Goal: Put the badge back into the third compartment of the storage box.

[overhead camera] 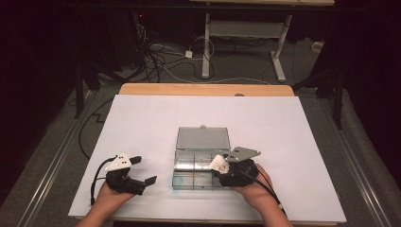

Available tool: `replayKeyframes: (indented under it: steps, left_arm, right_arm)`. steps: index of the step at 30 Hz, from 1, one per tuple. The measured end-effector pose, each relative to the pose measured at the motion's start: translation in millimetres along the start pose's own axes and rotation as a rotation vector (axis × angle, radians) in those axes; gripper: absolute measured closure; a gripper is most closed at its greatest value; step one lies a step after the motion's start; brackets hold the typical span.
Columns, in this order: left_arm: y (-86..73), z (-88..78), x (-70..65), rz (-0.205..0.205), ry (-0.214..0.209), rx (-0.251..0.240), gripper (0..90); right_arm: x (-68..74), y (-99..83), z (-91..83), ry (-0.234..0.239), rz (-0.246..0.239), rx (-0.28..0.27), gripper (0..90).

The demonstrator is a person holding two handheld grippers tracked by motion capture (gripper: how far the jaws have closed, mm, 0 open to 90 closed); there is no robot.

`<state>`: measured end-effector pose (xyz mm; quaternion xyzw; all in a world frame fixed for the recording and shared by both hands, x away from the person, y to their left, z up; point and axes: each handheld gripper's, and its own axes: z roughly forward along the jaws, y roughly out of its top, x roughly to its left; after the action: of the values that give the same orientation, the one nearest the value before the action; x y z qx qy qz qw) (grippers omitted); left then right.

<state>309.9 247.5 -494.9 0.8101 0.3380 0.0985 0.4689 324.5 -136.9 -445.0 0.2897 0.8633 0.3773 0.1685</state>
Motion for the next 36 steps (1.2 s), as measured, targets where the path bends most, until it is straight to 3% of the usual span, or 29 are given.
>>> replayKeyframes:
  steps: [16,36]
  left_arm:
    - [0.0,0.0,0.1,-0.001,-0.001,-0.001,0.1]
    - [0.0,0.1,-0.1,-0.001,0.001,0.0,0.1]
  right_arm:
    - [-6.9,3.5,21.1,0.024,0.005,0.039,33.2]
    - [-12.5,1.9,27.4,0.039,0.015,0.063,33.1]
